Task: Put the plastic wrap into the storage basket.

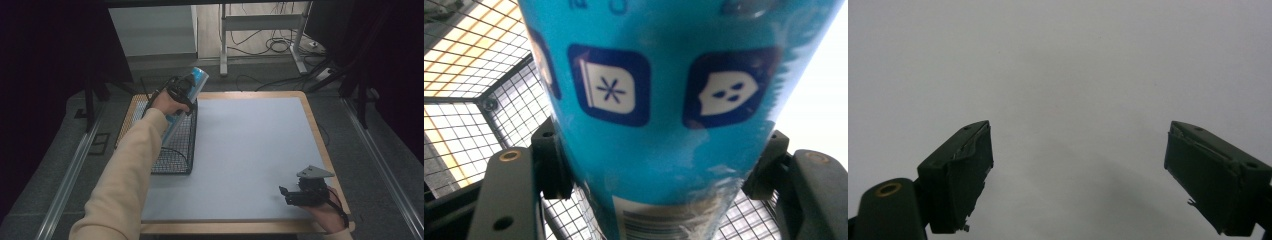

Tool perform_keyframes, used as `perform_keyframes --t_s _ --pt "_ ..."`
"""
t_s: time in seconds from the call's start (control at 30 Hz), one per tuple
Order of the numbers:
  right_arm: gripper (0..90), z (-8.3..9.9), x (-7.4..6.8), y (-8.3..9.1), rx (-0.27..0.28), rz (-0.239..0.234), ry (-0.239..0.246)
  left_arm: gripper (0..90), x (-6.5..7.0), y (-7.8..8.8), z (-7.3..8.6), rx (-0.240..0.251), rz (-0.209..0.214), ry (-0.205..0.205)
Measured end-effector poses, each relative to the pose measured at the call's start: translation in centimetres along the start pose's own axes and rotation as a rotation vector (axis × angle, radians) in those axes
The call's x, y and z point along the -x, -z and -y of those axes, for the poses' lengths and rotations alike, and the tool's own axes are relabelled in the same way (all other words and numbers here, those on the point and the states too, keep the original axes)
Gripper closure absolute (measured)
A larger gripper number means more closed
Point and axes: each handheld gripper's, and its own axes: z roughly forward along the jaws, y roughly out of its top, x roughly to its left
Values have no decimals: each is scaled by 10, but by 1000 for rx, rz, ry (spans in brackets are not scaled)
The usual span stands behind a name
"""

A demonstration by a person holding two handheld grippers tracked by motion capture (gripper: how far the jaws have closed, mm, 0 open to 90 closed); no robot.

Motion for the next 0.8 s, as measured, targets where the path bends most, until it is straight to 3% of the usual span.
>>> perform_keyframes --t_s 0.57,0.8 --pt "123 0 0 0 -4 3 1 315 0 -15 -3 -31 -42 -14" --pt "123 1 0 -1 -4 5 -2 315 -1 -23 -6 -47 -51 4"
